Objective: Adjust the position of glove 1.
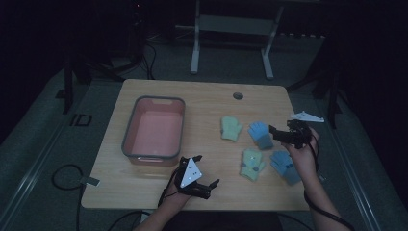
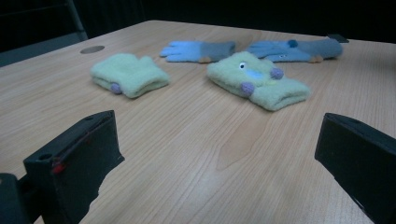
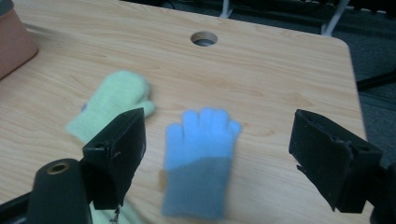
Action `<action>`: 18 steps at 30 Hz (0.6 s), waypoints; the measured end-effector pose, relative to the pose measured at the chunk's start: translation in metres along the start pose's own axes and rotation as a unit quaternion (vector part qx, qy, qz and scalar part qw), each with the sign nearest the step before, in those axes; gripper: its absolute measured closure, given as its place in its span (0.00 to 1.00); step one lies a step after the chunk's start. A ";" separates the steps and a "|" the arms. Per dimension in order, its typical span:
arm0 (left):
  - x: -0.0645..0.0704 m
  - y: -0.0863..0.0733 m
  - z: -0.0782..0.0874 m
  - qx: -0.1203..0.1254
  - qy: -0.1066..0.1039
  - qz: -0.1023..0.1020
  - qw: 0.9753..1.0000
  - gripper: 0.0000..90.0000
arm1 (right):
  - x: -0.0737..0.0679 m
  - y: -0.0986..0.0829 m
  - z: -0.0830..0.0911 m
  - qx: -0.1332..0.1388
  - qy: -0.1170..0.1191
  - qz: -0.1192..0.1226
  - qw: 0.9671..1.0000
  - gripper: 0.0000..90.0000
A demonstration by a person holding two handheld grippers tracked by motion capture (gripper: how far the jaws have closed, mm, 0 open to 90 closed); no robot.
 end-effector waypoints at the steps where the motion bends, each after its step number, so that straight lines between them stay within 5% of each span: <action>1: 0.000 0.000 0.000 0.000 0.000 0.000 1.000 0.00 | -0.002 0.001 -0.003 -0.002 0.001 0.002 1.000 0.21; 18: 0.000 0.000 0.000 0.002 -0.003 0.001 1.000 0.00 | -0.047 0.019 -0.038 -0.009 0.038 0.051 0.998 0.28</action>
Point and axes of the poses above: each handheld gripper's, and its own axes: z roughly backward along the jaws, y roughly out of its top, x roughly to its right, the point moved 9 cm from there along -z, roughly forward along the jaws, and after that the axes turned 3 degrees about z, right-handed, at the moved point
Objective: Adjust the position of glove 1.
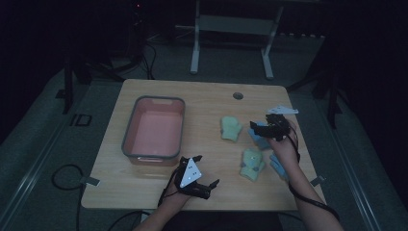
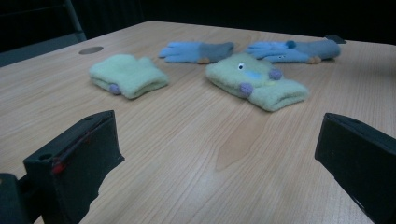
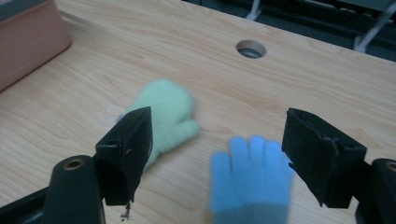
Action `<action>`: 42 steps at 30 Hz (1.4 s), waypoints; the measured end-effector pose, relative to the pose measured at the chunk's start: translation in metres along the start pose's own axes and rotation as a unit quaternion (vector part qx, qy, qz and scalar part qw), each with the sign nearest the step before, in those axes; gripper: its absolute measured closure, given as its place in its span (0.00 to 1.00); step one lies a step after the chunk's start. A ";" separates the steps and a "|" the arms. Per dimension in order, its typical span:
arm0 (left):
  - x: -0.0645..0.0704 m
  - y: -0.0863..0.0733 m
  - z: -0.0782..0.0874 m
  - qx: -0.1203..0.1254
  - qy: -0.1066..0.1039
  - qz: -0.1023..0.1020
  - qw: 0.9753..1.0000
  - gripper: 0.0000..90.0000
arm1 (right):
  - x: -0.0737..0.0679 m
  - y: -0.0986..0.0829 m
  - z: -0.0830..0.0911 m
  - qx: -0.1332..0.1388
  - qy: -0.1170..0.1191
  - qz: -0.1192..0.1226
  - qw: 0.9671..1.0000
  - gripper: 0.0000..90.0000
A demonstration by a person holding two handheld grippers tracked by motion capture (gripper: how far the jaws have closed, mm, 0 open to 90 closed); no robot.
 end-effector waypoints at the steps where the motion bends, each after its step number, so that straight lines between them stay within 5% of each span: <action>1: 0.000 0.000 0.000 0.000 0.000 0.000 1.000 0.00 | -0.002 0.001 -0.002 0.000 0.004 0.001 1.000 0.29; 15: 0.001 0.000 0.000 -0.001 -0.002 -0.001 1.000 0.00 | -0.034 0.013 -0.035 -0.011 0.043 0.036 0.998 0.35; 24: 0.000 0.000 0.000 -0.002 -0.001 -0.004 1.000 0.00 | -0.042 0.012 -0.060 -0.034 0.059 0.049 0.996 0.40; 30: 0.000 0.000 0.000 -0.001 -0.001 -0.004 1.000 0.00 | -0.041 0.005 -0.087 -0.076 0.066 0.080 0.992 0.49; 35: 0.001 0.000 0.000 -0.002 -0.002 -0.004 1.000 0.00 | -0.043 -0.003 -0.099 -0.086 0.077 0.069 0.991 0.53; 42: 0.001 0.000 0.000 -0.001 -0.002 -0.004 1.000 0.00 | -0.047 -0.019 -0.115 -0.116 0.104 0.066 0.986 0.61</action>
Point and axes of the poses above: each handheld gripper's, and its own axes: z roughly backward along the jaws, y roughly out of its top, x roughly to its right, the point moved 9 cm from there along -z, roughly forward along the jaws, and after that the axes turned 3 degrees about z, right-handed, at the moved point
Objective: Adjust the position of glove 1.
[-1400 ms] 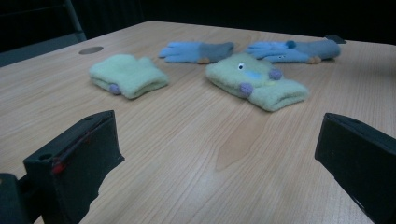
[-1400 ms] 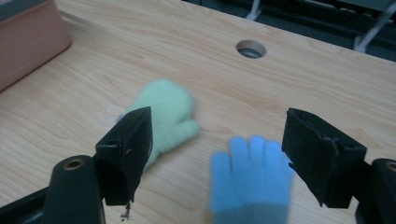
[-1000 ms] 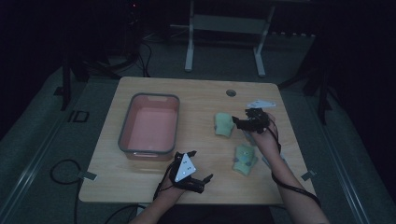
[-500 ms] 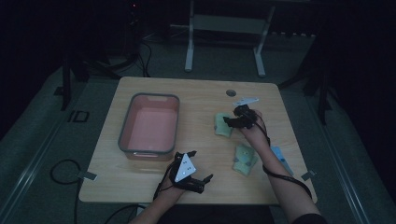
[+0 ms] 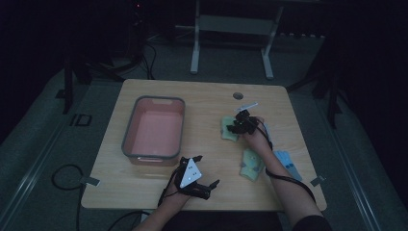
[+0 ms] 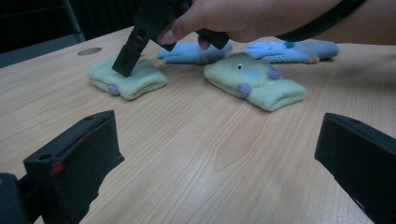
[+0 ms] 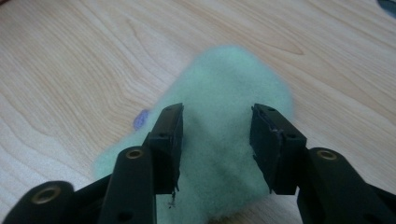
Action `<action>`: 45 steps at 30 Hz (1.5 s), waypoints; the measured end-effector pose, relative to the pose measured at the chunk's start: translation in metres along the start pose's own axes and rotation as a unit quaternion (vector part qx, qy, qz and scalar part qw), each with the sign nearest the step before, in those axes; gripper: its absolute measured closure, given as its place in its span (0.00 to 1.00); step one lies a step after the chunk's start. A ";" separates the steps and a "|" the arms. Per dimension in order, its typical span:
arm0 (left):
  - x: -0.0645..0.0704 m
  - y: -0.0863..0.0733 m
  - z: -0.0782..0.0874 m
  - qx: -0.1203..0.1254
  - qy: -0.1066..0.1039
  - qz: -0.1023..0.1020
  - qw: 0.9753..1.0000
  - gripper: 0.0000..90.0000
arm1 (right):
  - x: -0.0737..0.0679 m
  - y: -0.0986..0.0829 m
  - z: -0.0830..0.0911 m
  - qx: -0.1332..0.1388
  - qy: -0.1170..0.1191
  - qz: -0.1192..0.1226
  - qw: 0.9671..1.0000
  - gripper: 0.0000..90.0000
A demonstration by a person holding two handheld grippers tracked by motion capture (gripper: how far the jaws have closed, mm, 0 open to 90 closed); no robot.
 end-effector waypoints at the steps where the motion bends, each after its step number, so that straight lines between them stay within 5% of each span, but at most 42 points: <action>1: 0.000 0.000 0.000 0.000 0.000 0.000 1.000 0.00 | -0.001 0.000 -0.001 -0.002 0.003 0.003 1.000 0.63; 14: 0.000 0.000 0.000 0.001 0.003 -0.001 1.000 0.00 | -0.007 -0.001 -0.005 -0.015 0.019 -0.006 1.000 0.92; 21: -0.001 0.000 0.000 0.002 0.002 0.003 1.000 0.00 | -0.016 0.012 0.018 -0.007 0.050 0.000 0.999 0.95; 25: 0.000 0.000 0.000 0.002 0.003 0.000 1.000 0.00 | -0.035 0.020 0.039 0.016 0.077 0.017 0.997 0.95; 36: 0.000 0.001 0.001 0.004 0.006 -0.001 1.000 0.00 | -0.091 0.023 0.091 0.059 0.101 0.069 0.991 0.95; 45: 0.001 0.000 0.001 0.005 0.008 -0.005 1.000 0.00 | -0.110 -0.010 0.090 0.050 0.081 0.054 0.994 0.95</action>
Point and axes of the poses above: each handheld gripper's, and its own axes: z roughly backward along the jaws, y roughly out of its top, x roughly to its right, the point moved 9 cm from there along -z, roughly forward along the jaws, and after that the axes turned 3 degrees about z, right-handed, at the moved point
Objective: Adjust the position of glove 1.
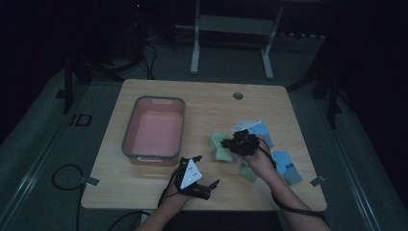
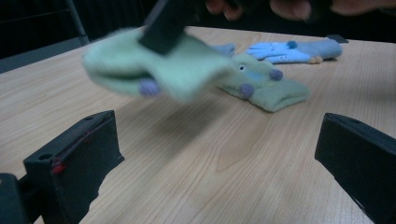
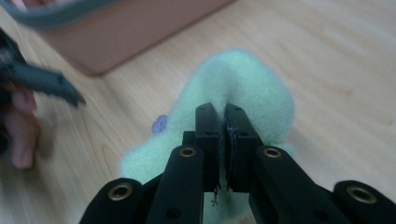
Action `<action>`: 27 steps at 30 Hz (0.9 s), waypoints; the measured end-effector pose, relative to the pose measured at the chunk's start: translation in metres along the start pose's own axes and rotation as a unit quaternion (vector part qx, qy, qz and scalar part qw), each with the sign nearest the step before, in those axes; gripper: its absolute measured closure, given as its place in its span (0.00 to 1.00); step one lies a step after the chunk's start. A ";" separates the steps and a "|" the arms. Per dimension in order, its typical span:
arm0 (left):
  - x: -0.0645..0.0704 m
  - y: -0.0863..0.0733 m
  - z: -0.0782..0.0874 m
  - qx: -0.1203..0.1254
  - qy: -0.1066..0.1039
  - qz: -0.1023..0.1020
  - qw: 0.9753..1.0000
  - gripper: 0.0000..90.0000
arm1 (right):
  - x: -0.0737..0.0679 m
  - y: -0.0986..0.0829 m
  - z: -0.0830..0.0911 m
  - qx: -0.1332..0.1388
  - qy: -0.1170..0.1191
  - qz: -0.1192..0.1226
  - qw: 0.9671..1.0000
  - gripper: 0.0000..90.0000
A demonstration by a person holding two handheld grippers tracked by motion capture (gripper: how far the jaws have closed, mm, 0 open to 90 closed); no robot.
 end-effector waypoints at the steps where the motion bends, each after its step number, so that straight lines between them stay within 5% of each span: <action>1: 0.000 0.000 0.000 0.000 0.000 0.000 1.000 0.00 | 0.000 0.000 0.000 0.000 0.000 0.000 1.000 0.95; 14: 0.000 0.000 0.000 -0.001 0.000 -0.003 1.000 0.00 | -0.011 -0.059 -0.029 -0.041 -0.006 -0.036 0.999 0.91; 22: 0.000 0.000 0.000 -0.002 0.000 -0.003 1.000 0.00 | -0.011 -0.057 -0.027 -0.038 0.001 -0.022 0.999 0.78; 27: 0.000 0.000 0.000 -0.002 -0.001 -0.004 1.000 0.00 | 0.004 -0.050 -0.001 -0.011 -0.027 -0.009 1.000 0.73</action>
Point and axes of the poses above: each handheld gripper's, and its own axes: z roughly backward along the jaws, y roughly out of its top, x roughly to its right, the point moved 9 cm from there along -z, roughly forward along the jaws, and after that the axes turned 3 degrees about z, right-handed, at the moved point
